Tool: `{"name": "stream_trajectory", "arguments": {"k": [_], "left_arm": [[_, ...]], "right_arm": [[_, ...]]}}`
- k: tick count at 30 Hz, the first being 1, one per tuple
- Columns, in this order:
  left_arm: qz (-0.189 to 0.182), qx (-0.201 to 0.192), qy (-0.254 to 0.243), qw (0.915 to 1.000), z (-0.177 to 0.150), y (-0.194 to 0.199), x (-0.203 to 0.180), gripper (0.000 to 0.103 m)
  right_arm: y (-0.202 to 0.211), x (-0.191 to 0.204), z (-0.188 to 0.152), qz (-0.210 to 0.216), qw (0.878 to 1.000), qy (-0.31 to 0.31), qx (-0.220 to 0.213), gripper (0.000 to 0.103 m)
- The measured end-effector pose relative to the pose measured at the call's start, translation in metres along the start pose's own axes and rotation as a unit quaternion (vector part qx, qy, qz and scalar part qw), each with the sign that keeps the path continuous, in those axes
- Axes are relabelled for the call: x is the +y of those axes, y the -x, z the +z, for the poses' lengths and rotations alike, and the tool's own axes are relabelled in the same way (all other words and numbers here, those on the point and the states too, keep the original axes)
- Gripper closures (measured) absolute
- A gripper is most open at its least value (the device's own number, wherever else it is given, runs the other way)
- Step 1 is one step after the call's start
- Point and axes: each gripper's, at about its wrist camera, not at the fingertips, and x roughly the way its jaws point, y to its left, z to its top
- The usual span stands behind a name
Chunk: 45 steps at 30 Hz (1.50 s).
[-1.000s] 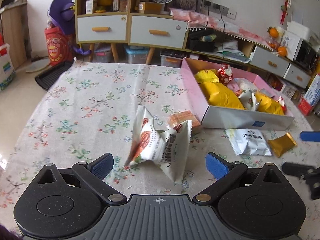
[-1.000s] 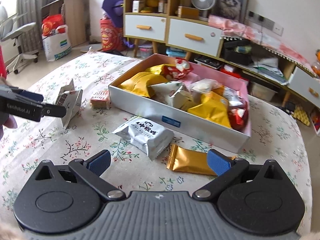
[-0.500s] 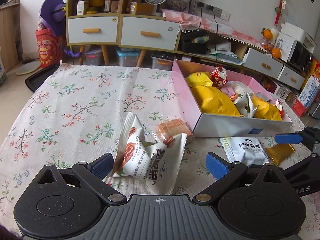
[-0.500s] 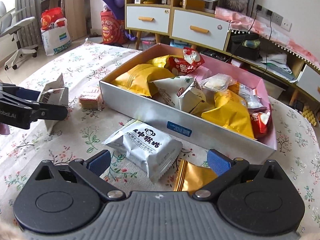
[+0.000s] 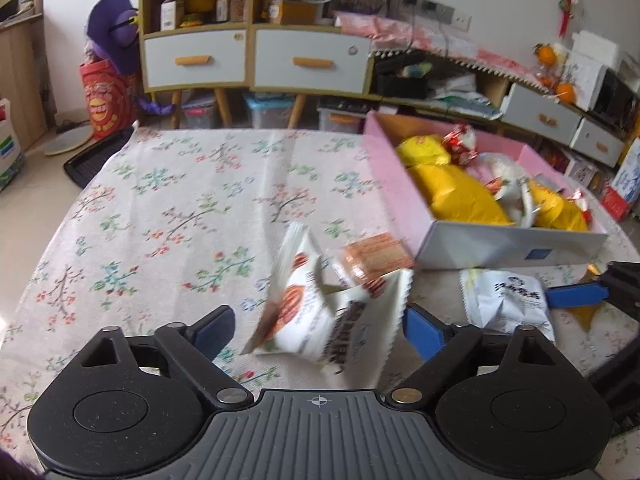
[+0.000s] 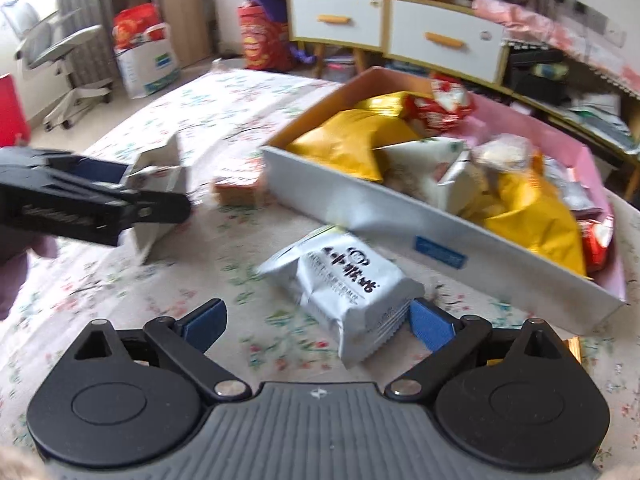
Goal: Organize snacks
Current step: 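Grasp the white pastry packet with the left tool while the right grasps the silver biscuit packet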
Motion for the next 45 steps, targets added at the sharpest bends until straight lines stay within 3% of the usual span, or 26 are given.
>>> {"name": "stream_trajectory", "arguments": {"k": [9, 13, 19, 23, 31, 45], "left_arm": [[0.026, 0.005, -0.014, 0.9996, 0.002, 0.000, 0.002, 0.019], [0.030, 0.018, -0.013, 0.9993, 0.000, -0.004, 0.002, 0.023], [0.027, 0.003, -0.013, 0.9995, 0.000, -0.004, 0.000, 0.022], [0.026, 0.006, 0.001, 0.9996, 0.002, -0.006, 0.003, 0.025], [0.026, -0.004, -0.001, 0.9996, 0.006, -0.001, 0.001, 0.046], [0.022, 0.005, 0.001, 0.9997, 0.012, 0.006, -0.003, 0.055]], "right_arm": [[0.013, 0.009, 0.005, 0.075, 0.997, 0.012, 0.012, 0.006], [0.012, 0.006, 0.007, 0.032, 0.999, 0.005, 0.005, 0.006], [-0.004, 0.011, 0.006, -0.030, 0.999, 0.015, 0.010, 0.011], [-0.006, 0.017, 0.009, -0.032, 0.999, 0.013, 0.000, 0.018], [-0.004, 0.020, 0.016, -0.025, 0.999, 0.020, -0.010, 0.057], [0.010, 0.014, 0.020, 0.003, 1.000, 0.008, -0.013, 0.059]]}}
